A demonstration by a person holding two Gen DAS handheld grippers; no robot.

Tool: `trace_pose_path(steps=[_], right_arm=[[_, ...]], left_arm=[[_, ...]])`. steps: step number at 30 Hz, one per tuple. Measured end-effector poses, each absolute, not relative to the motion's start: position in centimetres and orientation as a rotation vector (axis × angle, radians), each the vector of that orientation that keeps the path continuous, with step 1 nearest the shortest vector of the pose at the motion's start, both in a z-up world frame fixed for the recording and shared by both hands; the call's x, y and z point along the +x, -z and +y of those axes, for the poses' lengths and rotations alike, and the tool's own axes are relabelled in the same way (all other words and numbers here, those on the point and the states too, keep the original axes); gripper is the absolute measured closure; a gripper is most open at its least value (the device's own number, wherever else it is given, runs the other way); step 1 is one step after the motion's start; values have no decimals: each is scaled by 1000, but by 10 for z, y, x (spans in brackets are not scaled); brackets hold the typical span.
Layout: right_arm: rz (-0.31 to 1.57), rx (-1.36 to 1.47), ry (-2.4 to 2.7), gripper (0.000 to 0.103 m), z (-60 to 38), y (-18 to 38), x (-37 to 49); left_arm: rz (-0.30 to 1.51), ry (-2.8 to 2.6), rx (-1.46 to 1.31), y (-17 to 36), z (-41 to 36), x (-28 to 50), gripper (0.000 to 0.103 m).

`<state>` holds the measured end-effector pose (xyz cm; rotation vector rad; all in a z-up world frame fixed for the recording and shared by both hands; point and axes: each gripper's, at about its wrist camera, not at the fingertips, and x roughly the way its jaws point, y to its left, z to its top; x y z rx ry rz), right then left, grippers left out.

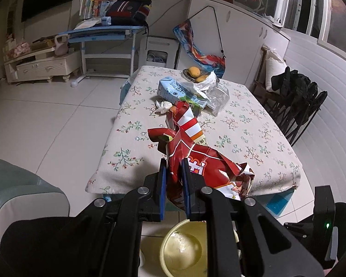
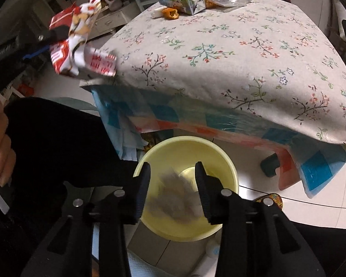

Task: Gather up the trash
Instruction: 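Lower the red snack bag into the yellow bucket and open the left tool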

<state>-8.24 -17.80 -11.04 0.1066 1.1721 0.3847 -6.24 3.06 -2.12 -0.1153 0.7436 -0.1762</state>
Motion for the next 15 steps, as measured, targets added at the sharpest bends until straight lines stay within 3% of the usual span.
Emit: trace_pose_path(steps=[5, 15], right_arm=[[1098, 134, -367, 54, -185, 98, -86], [885, 254, -261, 47, -215, 63, -91]], left_arm=[[749, 188, -111, 23, 28, -70, 90], [814, 249, -56, 37, 13, -91, 90]])
